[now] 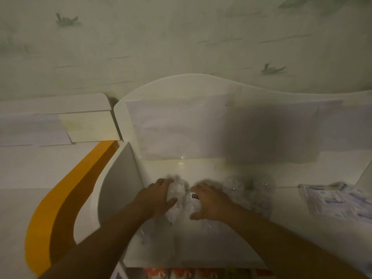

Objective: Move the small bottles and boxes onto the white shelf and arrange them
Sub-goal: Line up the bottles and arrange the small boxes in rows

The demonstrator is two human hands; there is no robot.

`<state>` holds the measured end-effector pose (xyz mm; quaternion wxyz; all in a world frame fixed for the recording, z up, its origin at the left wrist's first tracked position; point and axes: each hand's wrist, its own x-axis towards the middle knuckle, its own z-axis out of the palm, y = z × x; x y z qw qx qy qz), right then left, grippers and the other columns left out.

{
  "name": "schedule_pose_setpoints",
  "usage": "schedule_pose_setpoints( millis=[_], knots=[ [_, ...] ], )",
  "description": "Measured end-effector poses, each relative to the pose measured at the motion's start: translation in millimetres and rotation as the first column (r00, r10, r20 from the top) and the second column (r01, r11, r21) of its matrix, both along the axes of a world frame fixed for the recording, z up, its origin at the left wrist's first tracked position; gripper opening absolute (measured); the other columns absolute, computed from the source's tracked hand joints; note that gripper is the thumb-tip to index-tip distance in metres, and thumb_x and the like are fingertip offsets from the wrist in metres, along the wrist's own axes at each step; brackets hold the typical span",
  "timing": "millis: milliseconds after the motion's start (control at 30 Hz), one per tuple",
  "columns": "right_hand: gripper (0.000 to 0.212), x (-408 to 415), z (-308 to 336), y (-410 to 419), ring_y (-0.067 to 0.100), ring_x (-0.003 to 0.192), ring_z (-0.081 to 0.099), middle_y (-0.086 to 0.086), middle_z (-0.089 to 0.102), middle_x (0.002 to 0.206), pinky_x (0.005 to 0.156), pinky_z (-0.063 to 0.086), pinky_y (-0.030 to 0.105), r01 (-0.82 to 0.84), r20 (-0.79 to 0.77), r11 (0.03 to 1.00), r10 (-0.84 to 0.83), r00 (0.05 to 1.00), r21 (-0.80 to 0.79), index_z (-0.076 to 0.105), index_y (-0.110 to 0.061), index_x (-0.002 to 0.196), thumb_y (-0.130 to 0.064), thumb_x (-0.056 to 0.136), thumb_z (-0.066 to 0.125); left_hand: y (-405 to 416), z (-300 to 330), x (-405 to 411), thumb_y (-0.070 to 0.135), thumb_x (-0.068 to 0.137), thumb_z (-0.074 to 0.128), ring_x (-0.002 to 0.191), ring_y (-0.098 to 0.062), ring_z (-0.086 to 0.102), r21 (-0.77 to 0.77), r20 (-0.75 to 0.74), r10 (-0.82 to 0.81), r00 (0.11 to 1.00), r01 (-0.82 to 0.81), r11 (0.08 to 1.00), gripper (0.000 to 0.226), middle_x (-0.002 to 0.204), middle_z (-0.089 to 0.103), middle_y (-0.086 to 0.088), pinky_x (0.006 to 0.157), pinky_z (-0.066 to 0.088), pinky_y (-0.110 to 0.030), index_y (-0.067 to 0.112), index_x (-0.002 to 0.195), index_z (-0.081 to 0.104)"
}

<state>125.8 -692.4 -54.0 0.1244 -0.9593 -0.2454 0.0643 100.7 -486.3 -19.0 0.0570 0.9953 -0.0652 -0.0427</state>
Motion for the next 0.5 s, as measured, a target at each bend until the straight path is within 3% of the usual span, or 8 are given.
schedule_pose_setpoints(
  millis=[200,333,500],
  knots=[
    [0.087,15,-8,4,0.028,0.135,0.036,0.0,0.031,0.151,0.102,0.043,0.044,-0.024,0.004,1.0,0.024,1.0,-0.01,0.034,-0.025,0.144,-0.057,0.072,0.073,-18,2,29,0.054,0.094,0.042,0.128,-0.026,0.048,-0.004,0.057,0.024,0.998,-0.024,1.0,0.061,0.153,0.033,-0.004,0.1,0.045,-0.044,0.03,0.148,0.022],
    [0.09,25,-16,8,0.028,0.132,0.04,0.003,0.036,0.148,0.1,0.045,0.042,-0.018,0.005,0.999,0.018,1.0,-0.034,0.035,-0.022,0.143,-0.055,0.07,0.075,-24,4,41,0.055,0.088,0.053,0.128,-0.024,0.048,0.03,-0.027,0.019,0.999,-0.018,0.999,0.067,0.147,0.041,0.0,0.102,0.044,-0.042,0.029,0.145,0.03],
    [0.092,36,-20,12,0.026,0.128,0.041,0.002,0.038,0.141,0.096,0.048,0.041,-0.057,0.027,0.997,0.059,0.998,-0.052,0.04,-0.023,0.138,-0.056,0.062,0.08,-20,-2,39,0.048,0.09,0.052,0.122,-0.022,0.052,0.035,0.002,-0.013,1.0,0.013,0.999,0.056,0.141,0.046,0.001,0.096,0.047,-0.042,0.028,0.14,0.036]
  ],
)
